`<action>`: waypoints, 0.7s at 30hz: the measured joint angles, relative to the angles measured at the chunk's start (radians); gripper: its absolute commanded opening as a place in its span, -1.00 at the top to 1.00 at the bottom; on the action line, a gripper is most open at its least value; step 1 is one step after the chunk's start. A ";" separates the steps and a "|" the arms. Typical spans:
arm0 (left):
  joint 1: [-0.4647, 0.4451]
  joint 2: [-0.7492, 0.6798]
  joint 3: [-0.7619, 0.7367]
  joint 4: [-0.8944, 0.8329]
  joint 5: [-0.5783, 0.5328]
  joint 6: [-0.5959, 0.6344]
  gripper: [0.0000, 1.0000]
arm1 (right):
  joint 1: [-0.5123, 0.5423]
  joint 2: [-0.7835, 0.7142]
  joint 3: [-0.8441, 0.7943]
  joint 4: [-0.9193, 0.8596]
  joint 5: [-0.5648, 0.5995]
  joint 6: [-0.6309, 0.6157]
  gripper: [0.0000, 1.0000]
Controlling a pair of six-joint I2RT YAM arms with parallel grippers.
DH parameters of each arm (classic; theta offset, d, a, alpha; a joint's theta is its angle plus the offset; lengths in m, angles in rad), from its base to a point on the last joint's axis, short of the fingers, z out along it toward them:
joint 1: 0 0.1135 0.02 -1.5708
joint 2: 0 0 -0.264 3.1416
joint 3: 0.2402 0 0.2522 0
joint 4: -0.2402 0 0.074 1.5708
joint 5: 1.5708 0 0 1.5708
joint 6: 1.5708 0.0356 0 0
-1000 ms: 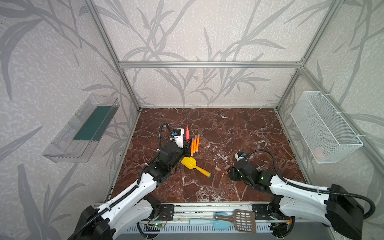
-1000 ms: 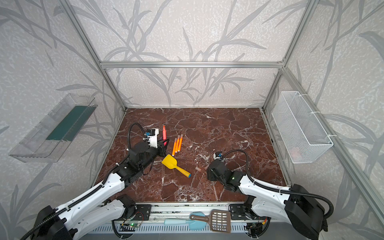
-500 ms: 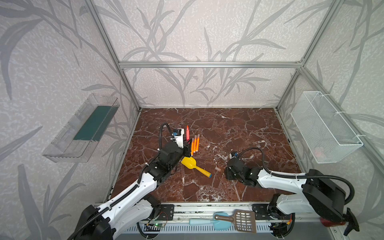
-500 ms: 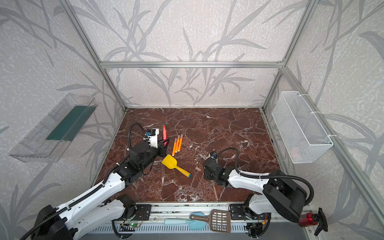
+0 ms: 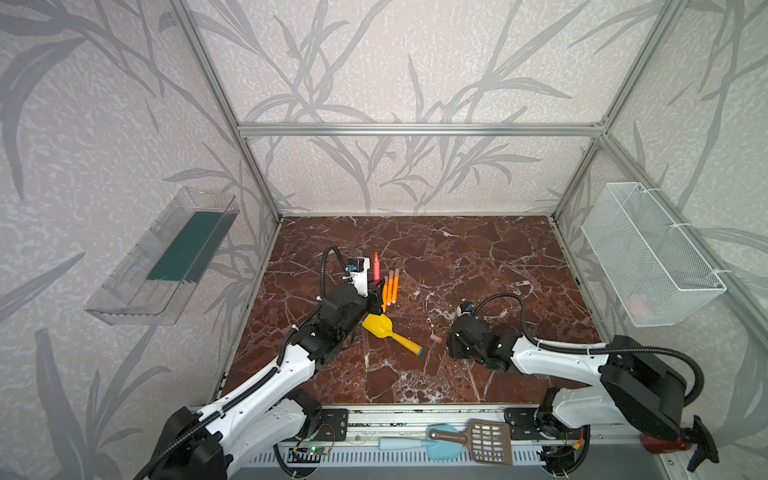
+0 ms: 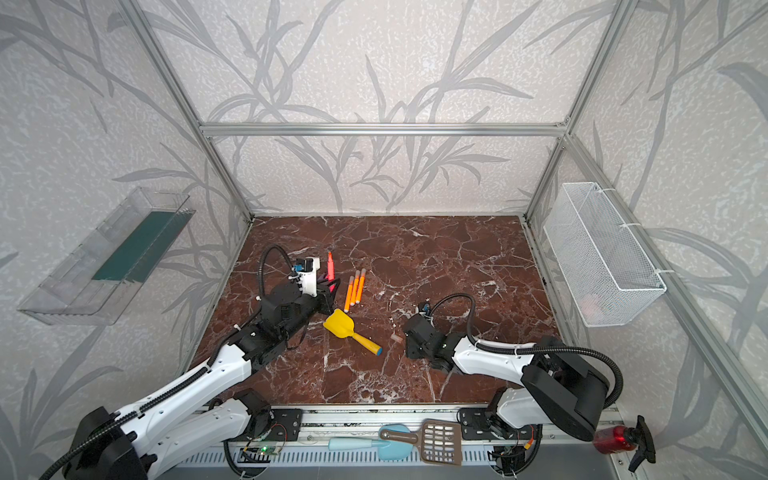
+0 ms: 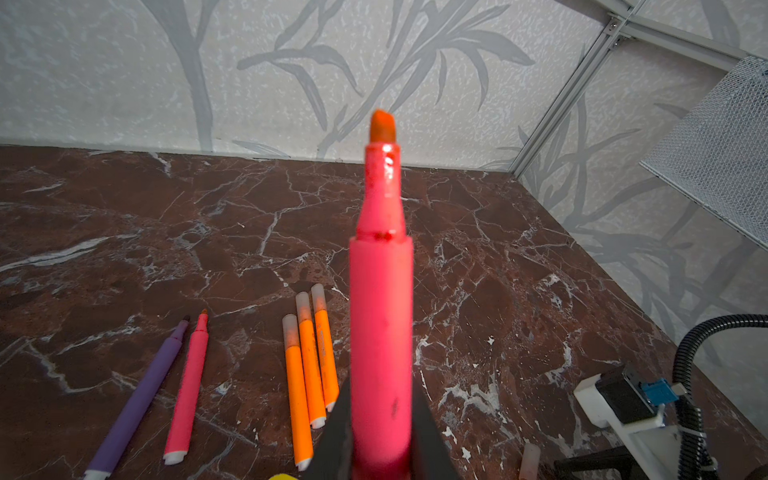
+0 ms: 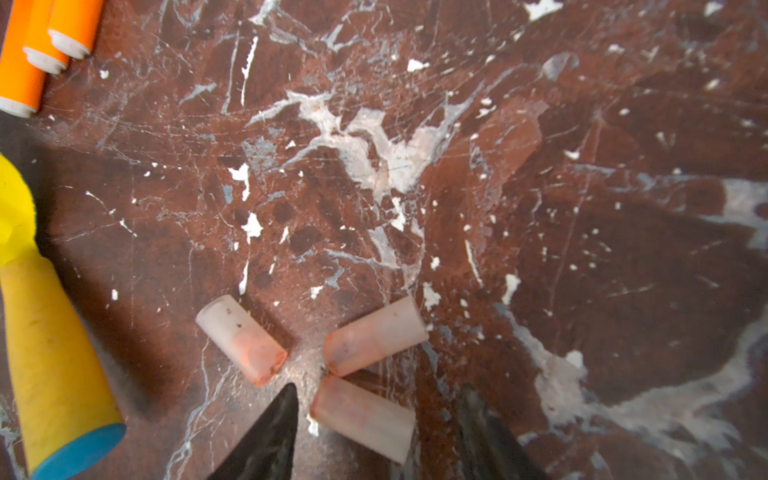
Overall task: Insert the pens into the pen caps
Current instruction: 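Lower the right gripper over the pink cap nearest it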
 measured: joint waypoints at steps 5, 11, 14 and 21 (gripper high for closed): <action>0.000 0.002 0.000 0.000 0.005 0.000 1.00 | 0.006 0.007 0.008 -0.001 -0.016 -0.033 -0.05; 0.000 0.002 0.000 0.000 0.009 0.000 1.00 | 0.010 0.065 0.058 0.005 -0.045 -0.061 -0.04; 0.000 0.004 0.000 0.000 0.013 0.000 1.00 | 0.015 0.087 0.073 0.011 -0.053 -0.072 -0.04; 0.000 0.011 0.000 0.000 0.016 0.000 1.00 | 0.029 0.143 0.114 0.040 -0.076 -0.083 -0.03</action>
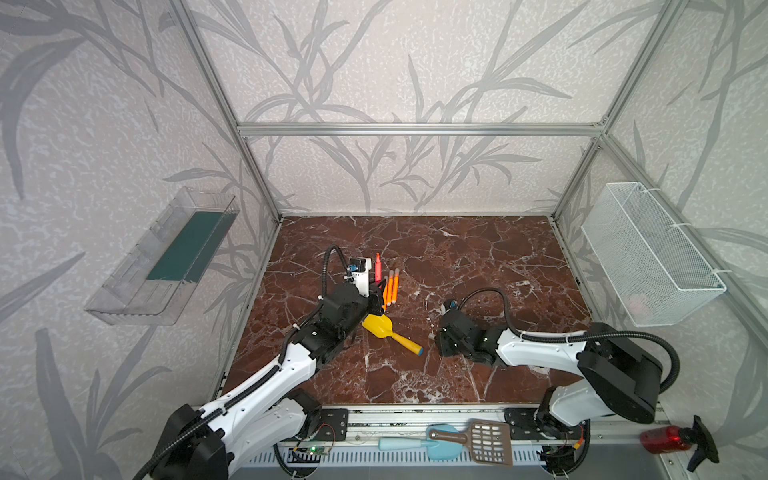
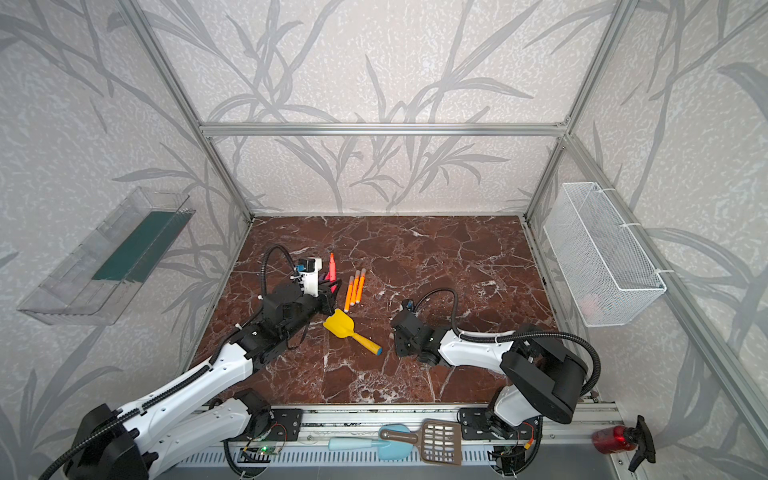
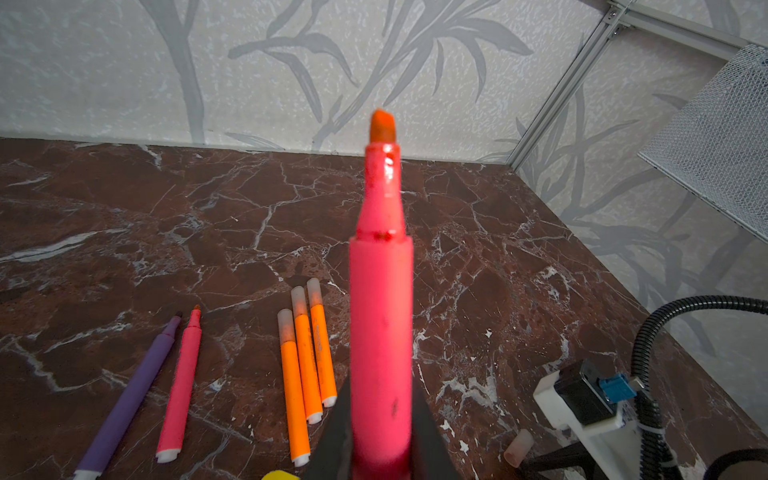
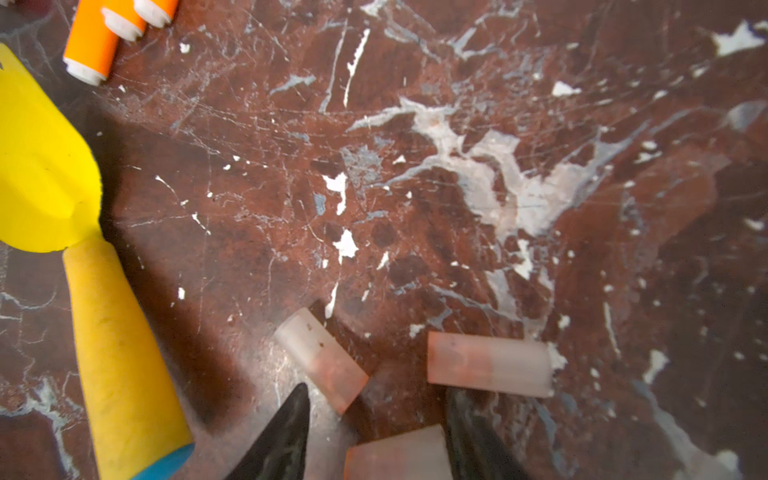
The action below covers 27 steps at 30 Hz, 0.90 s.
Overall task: Insert the pens into the pen caps
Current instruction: 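Lower the right gripper over the pink cap nearest it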
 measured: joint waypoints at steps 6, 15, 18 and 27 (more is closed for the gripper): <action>0.000 0.001 0.000 0.000 0.001 0.000 1.00 | 0.026 0.018 0.019 0.007 -0.018 -0.002 0.01; 0.000 0.001 0.000 0.000 0.004 0.000 1.00 | 0.047 -0.003 0.019 -0.024 -0.002 -0.003 -0.01; 0.000 0.001 0.000 0.000 0.004 0.000 1.00 | 0.058 -0.032 0.019 -0.068 0.035 0.004 -0.09; 0.000 0.001 0.000 0.000 0.005 0.000 1.00 | 0.070 -0.035 0.020 -0.121 0.085 0.010 -0.30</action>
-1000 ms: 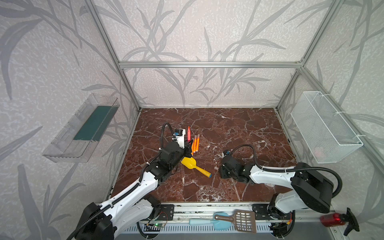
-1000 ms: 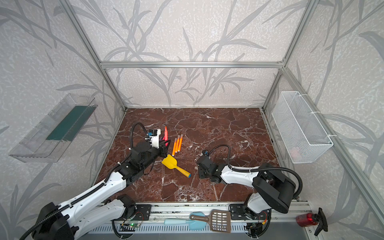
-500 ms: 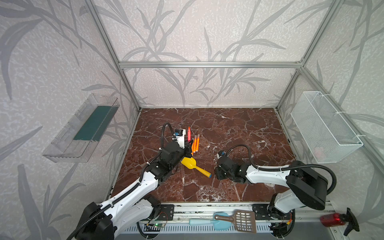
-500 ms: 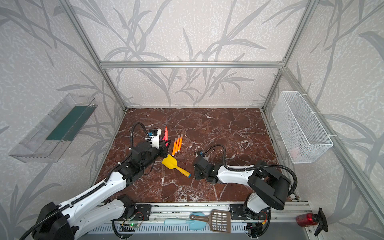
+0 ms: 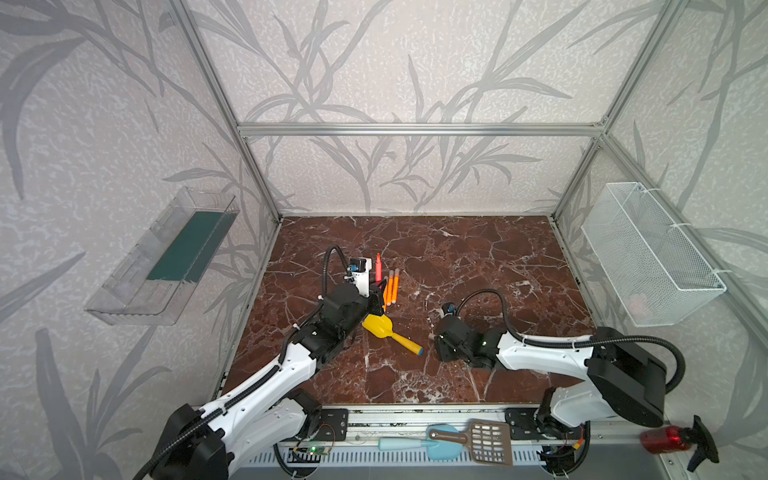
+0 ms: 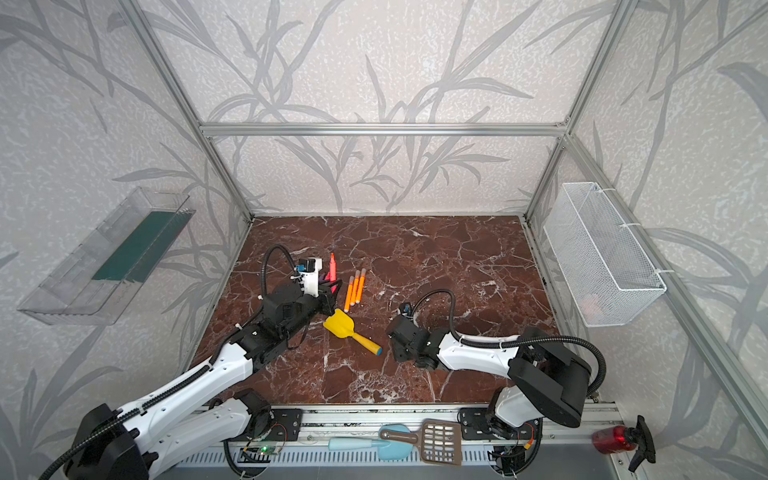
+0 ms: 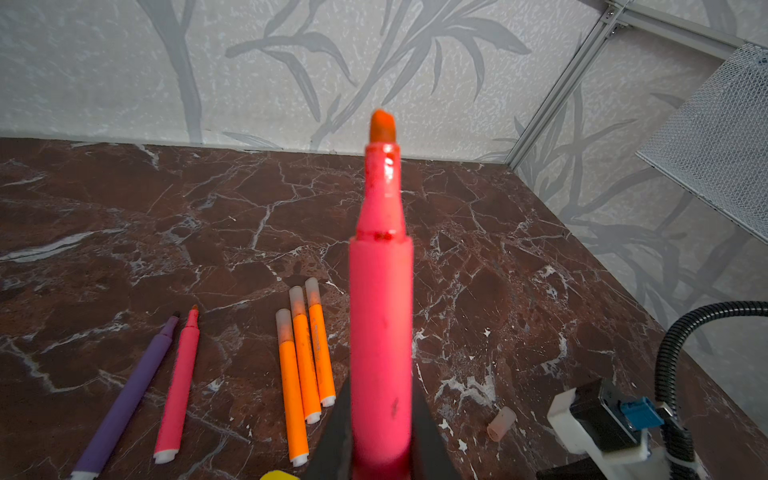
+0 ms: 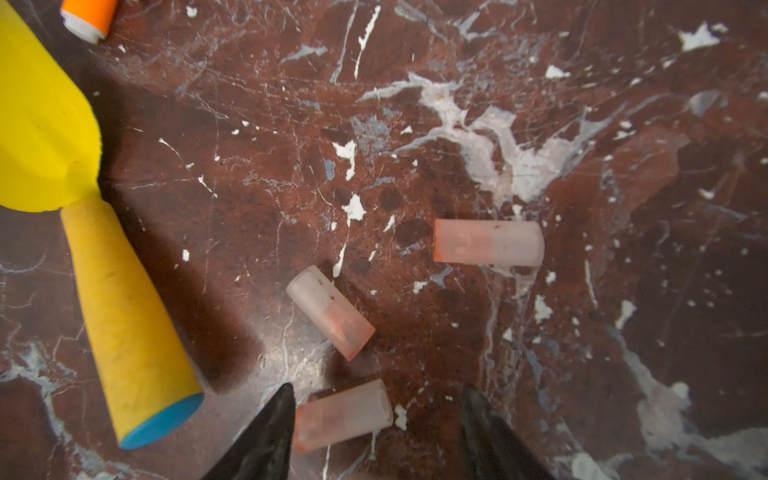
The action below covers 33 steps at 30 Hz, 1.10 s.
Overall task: Insert the pens into the pen caps
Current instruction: 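Lower the right gripper over the pink cap nearest it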
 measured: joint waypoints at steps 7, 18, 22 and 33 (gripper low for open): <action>0.000 0.000 0.000 0.000 0.000 0.000 1.00 | 0.032 0.063 0.045 -0.014 0.012 -0.004 -0.17; 0.000 0.000 0.000 0.000 0.003 0.000 1.00 | 0.050 0.042 0.024 -0.052 0.053 0.018 0.08; 0.000 0.000 0.000 0.000 0.003 0.000 1.00 | 0.050 0.043 0.024 -0.054 0.054 0.019 0.13; 0.000 0.000 0.000 0.000 0.007 0.000 1.00 | 0.050 0.117 0.089 -0.060 0.075 0.021 0.17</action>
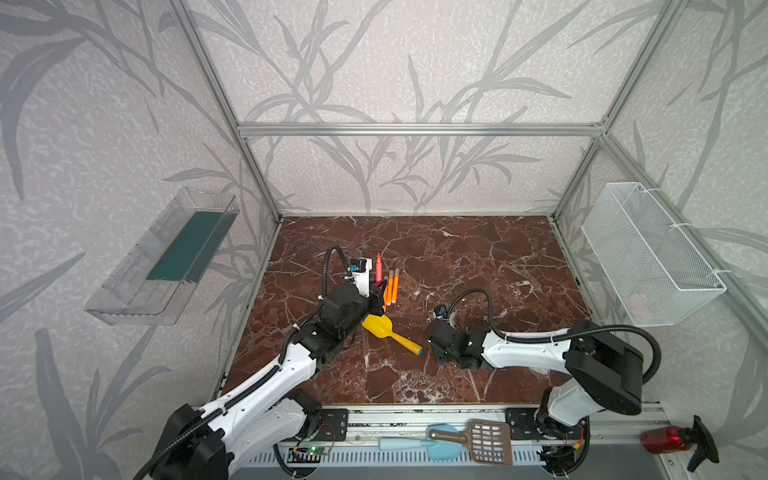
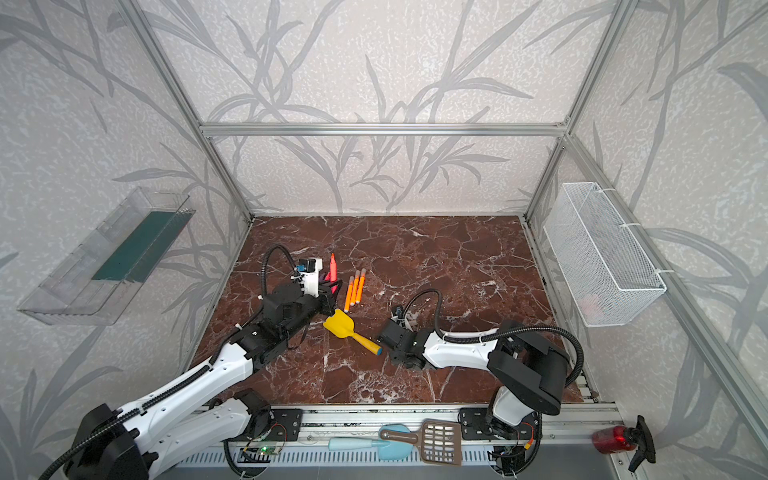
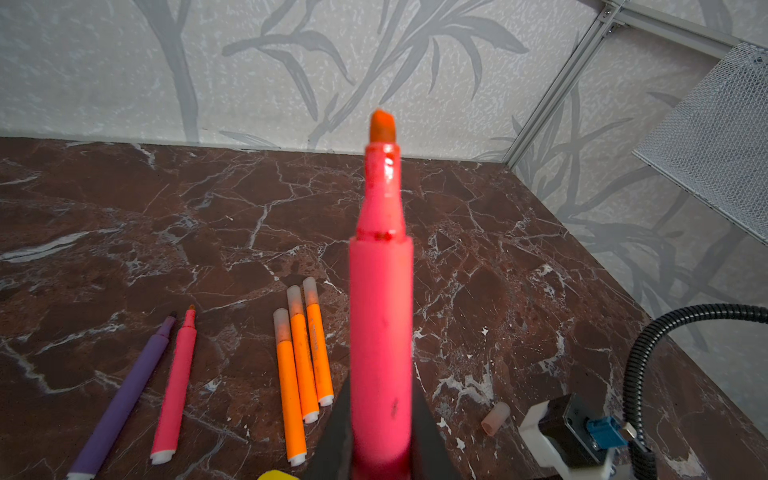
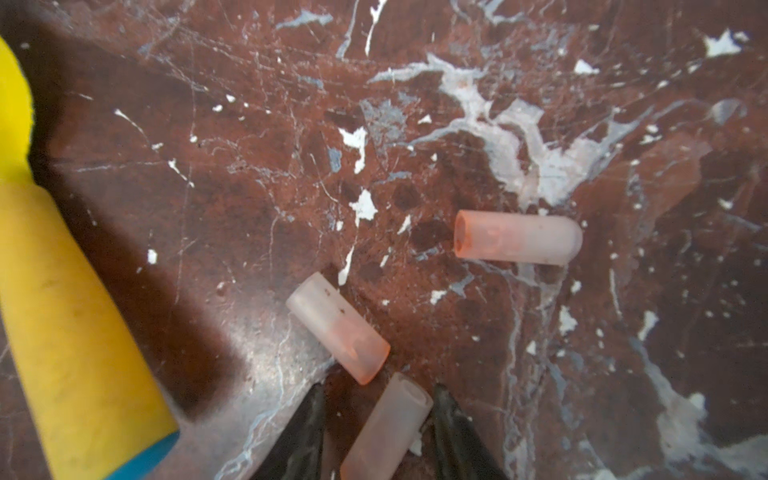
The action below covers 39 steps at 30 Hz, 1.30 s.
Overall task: Insert the pens into the pen caps
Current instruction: 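Lower the right gripper over the pink cap nearest it, then close the right gripper on the pink cap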
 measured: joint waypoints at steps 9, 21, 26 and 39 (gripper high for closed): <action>0.000 0.000 0.000 0.000 0.002 0.000 1.00 | 0.000 0.033 0.032 0.004 0.000 -0.001 0.31; 0.000 0.000 0.000 0.000 0.002 0.000 1.00 | 0.003 0.032 0.032 -0.008 0.011 0.004 0.43; 0.000 0.000 0.000 0.000 0.002 0.000 1.00 | 0.006 0.031 0.035 -0.022 0.014 0.004 0.37; 0.000 0.000 0.000 0.000 0.002 0.000 1.00 | 0.015 0.031 0.036 -0.027 0.023 0.008 0.71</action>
